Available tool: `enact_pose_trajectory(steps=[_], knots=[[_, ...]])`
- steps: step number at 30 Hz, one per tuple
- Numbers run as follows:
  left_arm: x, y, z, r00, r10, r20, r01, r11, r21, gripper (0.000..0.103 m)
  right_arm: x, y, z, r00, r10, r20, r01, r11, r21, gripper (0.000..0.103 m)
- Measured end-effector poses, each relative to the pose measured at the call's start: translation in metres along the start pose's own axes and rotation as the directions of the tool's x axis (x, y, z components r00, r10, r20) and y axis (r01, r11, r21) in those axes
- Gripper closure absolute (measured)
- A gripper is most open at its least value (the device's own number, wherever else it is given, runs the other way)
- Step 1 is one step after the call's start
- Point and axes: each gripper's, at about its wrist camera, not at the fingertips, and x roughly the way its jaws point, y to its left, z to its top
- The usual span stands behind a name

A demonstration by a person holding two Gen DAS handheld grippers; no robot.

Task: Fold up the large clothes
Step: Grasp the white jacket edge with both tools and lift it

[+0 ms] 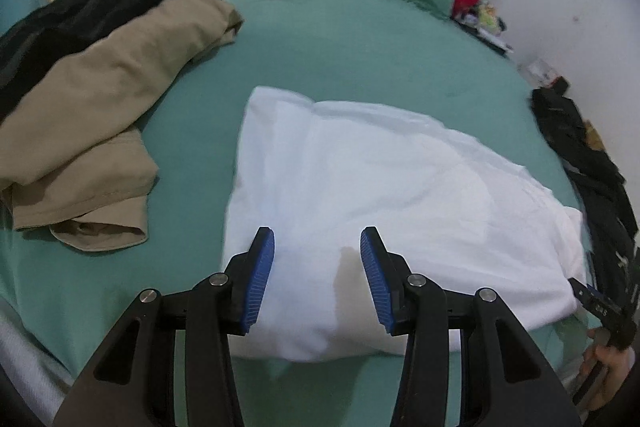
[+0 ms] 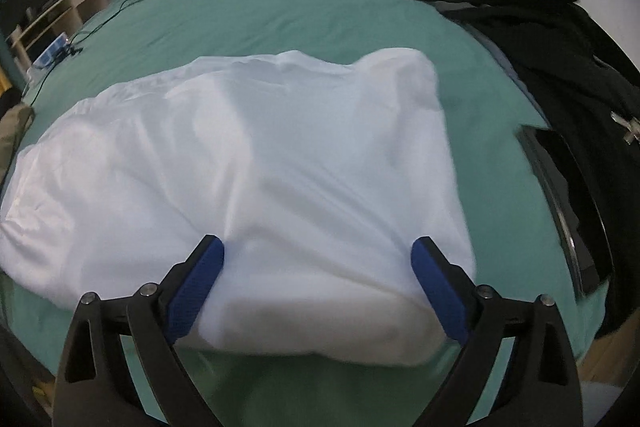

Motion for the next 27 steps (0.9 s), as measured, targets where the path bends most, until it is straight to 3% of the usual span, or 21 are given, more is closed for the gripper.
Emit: enact_pose_trajectory(steps=[8, 10, 14, 27], knots=[[-0.029, -0.047, 0.002, 0.990, -0.124, 0.069, 0.118, 0.989, 0.090, 0.055, -0.047, -0.052, -0.006, 0.988, -0.009, 0.155, -0.027, 0.973, 0.228, 0.009], [-0.028, -0.061, 0.003, 0.987, -0.151, 0.062, 0.143, 0.984, 0.109, 0.055, -0.048, -0.073, -0.006, 0.985, -0.020, 0.170, -0.036, 0.948, 0.316, 0.009], [-0.015, -0.085, -0.001, 0.981, -0.194, 0.023, 0.190, 0.975, 0.119, 0.055, -0.036, -0.099, -0.009, 0.988, 0.034, 0.150, -0.097, 0.894, 0.437, 0.009], [0.058, -0.164, -0.015, 0.963, -0.242, -0.115, 0.260, 0.950, 0.171, 0.055, 0.002, -0.076, -0.004, 0.982, 0.169, 0.089, -0.190, 0.907, 0.376, 0.009]])
